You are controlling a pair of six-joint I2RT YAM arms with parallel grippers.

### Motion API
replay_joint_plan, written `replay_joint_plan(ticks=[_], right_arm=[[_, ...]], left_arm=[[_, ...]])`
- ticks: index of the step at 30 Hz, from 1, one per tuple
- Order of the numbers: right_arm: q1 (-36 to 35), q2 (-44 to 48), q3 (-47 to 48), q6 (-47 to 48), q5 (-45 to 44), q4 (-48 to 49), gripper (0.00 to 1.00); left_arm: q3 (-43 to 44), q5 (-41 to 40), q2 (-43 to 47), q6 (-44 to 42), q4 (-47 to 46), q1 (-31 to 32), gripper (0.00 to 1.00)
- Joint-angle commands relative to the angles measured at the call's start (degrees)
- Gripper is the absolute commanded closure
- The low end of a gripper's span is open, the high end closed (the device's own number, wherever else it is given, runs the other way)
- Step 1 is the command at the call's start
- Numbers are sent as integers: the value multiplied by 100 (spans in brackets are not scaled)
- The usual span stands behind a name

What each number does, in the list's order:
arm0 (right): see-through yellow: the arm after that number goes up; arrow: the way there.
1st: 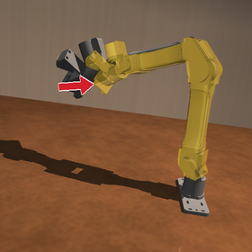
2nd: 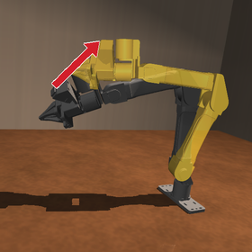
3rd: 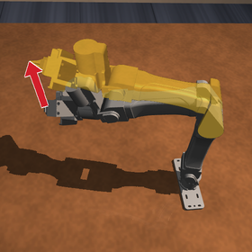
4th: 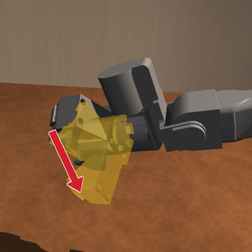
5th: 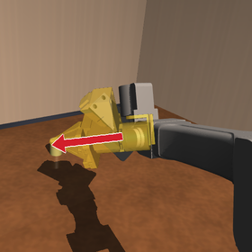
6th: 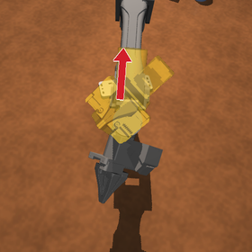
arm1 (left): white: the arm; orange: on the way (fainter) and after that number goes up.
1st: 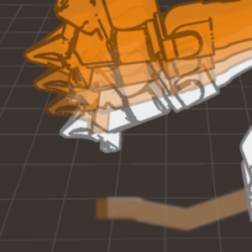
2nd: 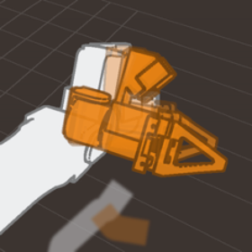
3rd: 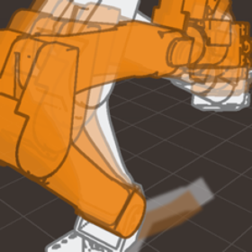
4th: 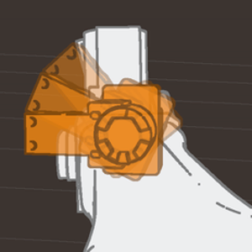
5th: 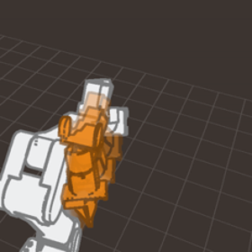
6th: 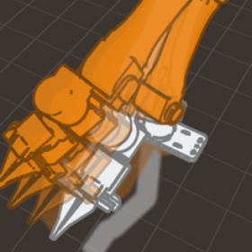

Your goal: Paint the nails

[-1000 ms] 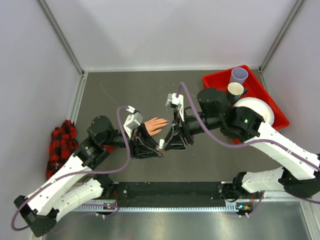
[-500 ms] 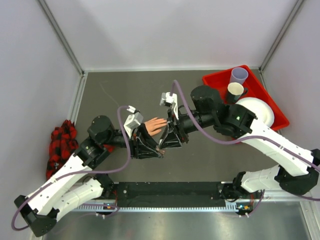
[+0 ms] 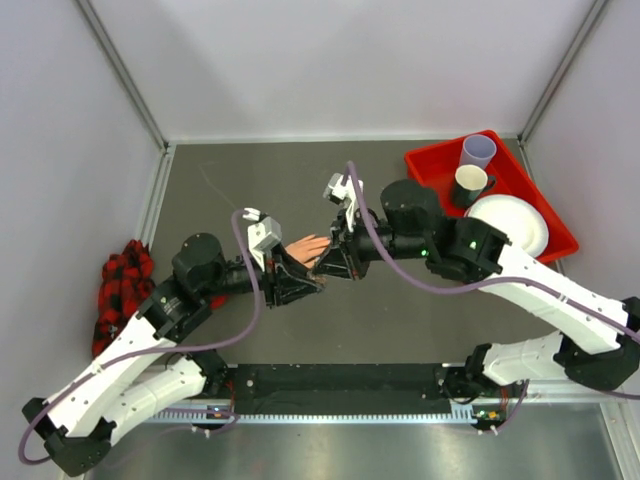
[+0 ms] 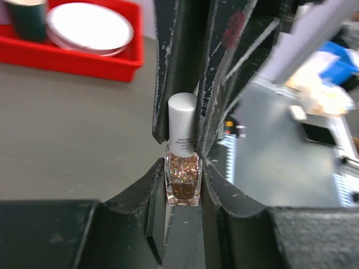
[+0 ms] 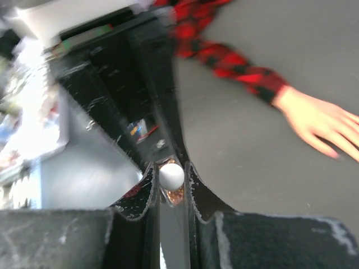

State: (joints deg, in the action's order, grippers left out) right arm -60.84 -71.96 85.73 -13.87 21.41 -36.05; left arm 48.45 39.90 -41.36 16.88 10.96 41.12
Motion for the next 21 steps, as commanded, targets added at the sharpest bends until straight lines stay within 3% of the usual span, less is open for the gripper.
replay_joint_plan(ticks=[1, 3, 6, 15, 17, 18, 20, 21], right_arm=[[-1025, -307, -321, -1475, -2636, 55, 100], [-1280, -615, -207, -2613, -4266, -400, 100], [-1597, -1214, 407, -3777, -5301, -1132, 100], [-1642, -1330, 866, -3423, -5455, -1045, 100], [-1563, -1250, 883, -3045, -5201, -939, 92], [-1510, -1206, 901, -2582, -4756, -886, 81], [-1440, -1031, 928, -2201, -4401, -868, 70], [-1370, -952, 884, -1877, -4182, -886, 54]], left_arm=[[324, -2319, -134, -686, -963, -61, 100], [210, -2706, -292, -774, -1435, -61, 100], [-71, -3075, -451, -766, -1877, -61, 100], [-476, -2286, -206, -643, -1721, -61, 100], [-511, -1777, -144, -573, -1432, -61, 100], [-494, -1558, -153, -581, -1256, -61, 100], [-389, -1126, -240, -642, -853, -61, 100], [-354, -951, -267, -669, -467, -61, 100]])
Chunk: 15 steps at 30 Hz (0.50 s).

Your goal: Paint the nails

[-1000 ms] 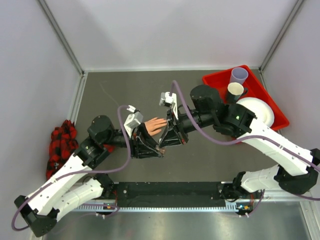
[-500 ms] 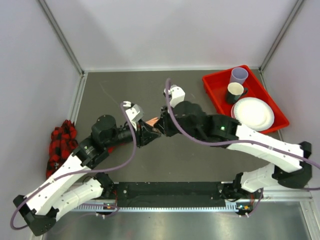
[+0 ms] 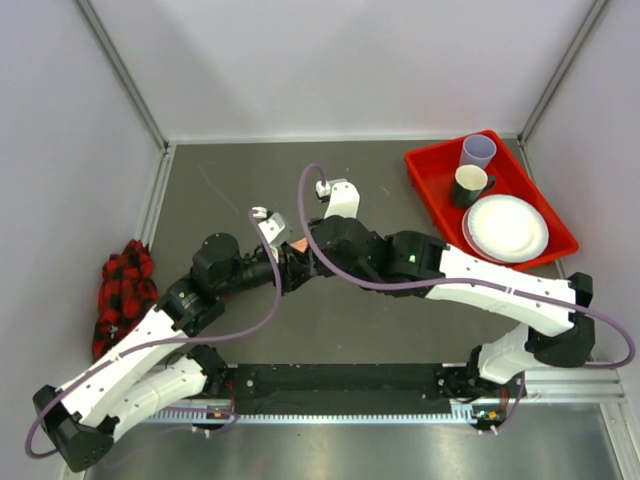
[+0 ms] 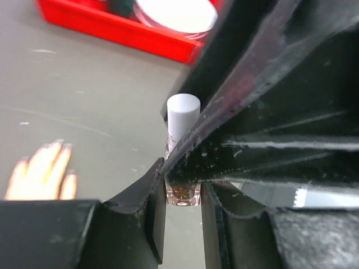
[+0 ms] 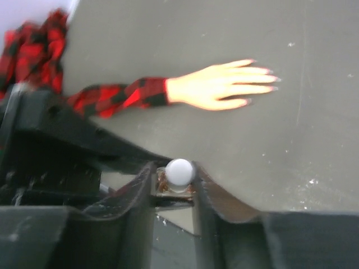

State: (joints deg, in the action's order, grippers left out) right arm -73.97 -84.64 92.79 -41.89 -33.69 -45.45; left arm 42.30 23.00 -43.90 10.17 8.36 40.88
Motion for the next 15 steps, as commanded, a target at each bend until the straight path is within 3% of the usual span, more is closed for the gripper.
replay_joint_plan(ticks=[1, 3, 5, 7, 10, 11, 15], right_arm=[[-12, 499, 143, 1111, 1478, 28, 46], [137, 694, 29, 1584, 2030, -16, 38], [225, 1009, -77, 1937, 2296, -51, 36], [497, 1247, -366, 2456, 2945, 10, 39], [1259, 1661, -648, 2817, 4858, 273, 45], [1411, 1714, -692, 2870, 5864, 352, 46], [1649, 1618, -622, 3186, 6884, 300, 48]], left_arm=[[339, 906, -48, -24, -47, -37, 100], [401, 1451, -75, -77, 244, -37, 100], [428, 1872, -14, -34, 254, -37, 100], [393, 2128, 13, 89, 70, -37, 100], [279, 2691, 74, 449, -482, -37, 100], [252, 2831, 66, 677, -650, -37, 100], [226, 3464, 4, 1144, -1310, -37, 100]])
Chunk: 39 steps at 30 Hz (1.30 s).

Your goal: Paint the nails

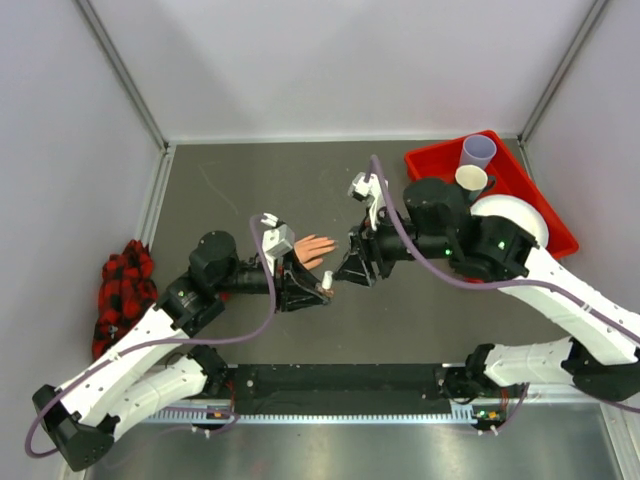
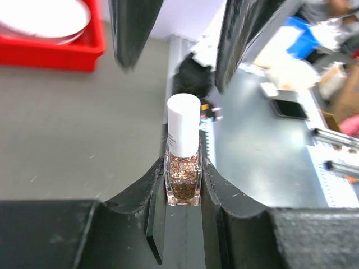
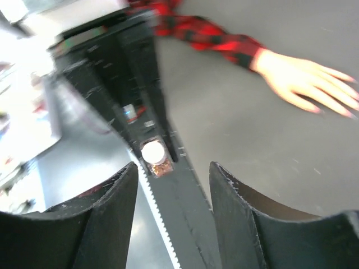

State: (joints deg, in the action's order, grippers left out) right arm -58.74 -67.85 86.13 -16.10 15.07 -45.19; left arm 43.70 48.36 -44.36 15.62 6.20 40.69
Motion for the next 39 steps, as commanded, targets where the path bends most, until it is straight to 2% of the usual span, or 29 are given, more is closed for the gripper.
replay_joint_plan(ticks=[1, 7, 16, 20, 27, 28, 30, 32, 33, 35, 36, 37, 38, 39], right_arm=[[135, -96, 79, 651, 2096, 248, 49], [196, -298, 220, 766, 2694, 406, 60], [284, -448, 457, 915, 2905, 344, 62], [337, -465, 563, 950, 2870, 309, 69], [337, -580, 589, 994, 2993, 212, 70], [337, -588, 572, 995, 2984, 204, 72], [337, -624, 616, 1021, 2993, 169, 90], [328, -659, 598, 1056, 3010, 116, 100], [328, -650, 590, 1073, 2976, 107, 100], [328, -624, 484, 1082, 2705, 80, 100], [328, -606, 432, 1013, 2407, 80, 100], [328, -484, 161, 847, 1725, 368, 100], [328, -431, -15, 419, 1414, 544, 100], [215, -361, -191, 110, 1011, 781, 100]], left_arm=[[112, 999, 24, 661, -1242, -17, 100], [156, 1290, -38, 1031, -1525, -17, 100], [138, 1343, -82, 1119, -1534, -17, 100], [138, 1369, -143, 1110, -1525, -17, 100], [174, 1387, -178, 1084, -1525, -17, 100], [165, 1369, -187, 1075, -1516, -17, 100], [182, 1308, -170, 1040, -1481, -17, 100], [217, 1071, -143, 909, -1289, -17, 100], [331, 870, -126, 812, -1070, -17, 100], [489, -182, -47, 338, -648, -17, 100], [673, -604, -47, 163, -98, -17, 100], [788, -1130, -64, -170, 160, -17, 100], [876, -2371, -99, -295, 363, -17, 100], [946, -2871, -125, -453, 443, -17, 100]])
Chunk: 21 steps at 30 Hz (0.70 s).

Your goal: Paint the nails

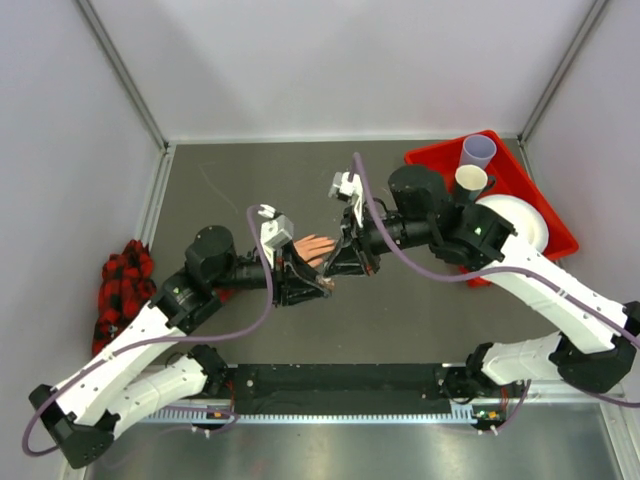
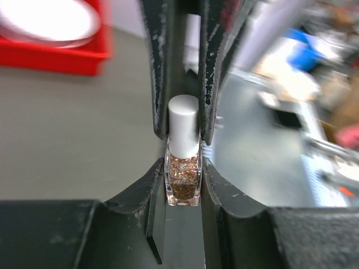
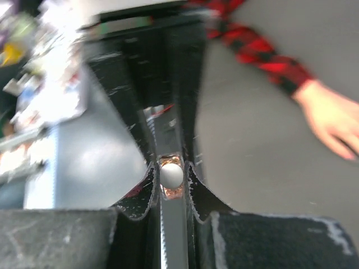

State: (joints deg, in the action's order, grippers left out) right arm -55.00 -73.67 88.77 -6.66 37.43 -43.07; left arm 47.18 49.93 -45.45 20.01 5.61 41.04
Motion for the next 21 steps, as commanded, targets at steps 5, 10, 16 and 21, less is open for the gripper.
replay_joint_plan(ticks=[5, 10, 16, 21], right_arm=[[-1475, -269, -537, -3900, -6479, -7, 100], [-1821, -982, 113, -4591, -7206, -299, 100], [-1795, -728, 17, -4048, -6908, 0, 100], [-1523, -185, -53, -2738, -5488, 255, 55]], left_arm=[[170, -4790, -253, -1403, -357, -52, 100], [98, -3967, -640, -1245, -1035, -52, 100], [-112, -2885, -325, -1236, -606, -52, 100], [-174, -2068, 53, -1166, 80, -52, 100]])
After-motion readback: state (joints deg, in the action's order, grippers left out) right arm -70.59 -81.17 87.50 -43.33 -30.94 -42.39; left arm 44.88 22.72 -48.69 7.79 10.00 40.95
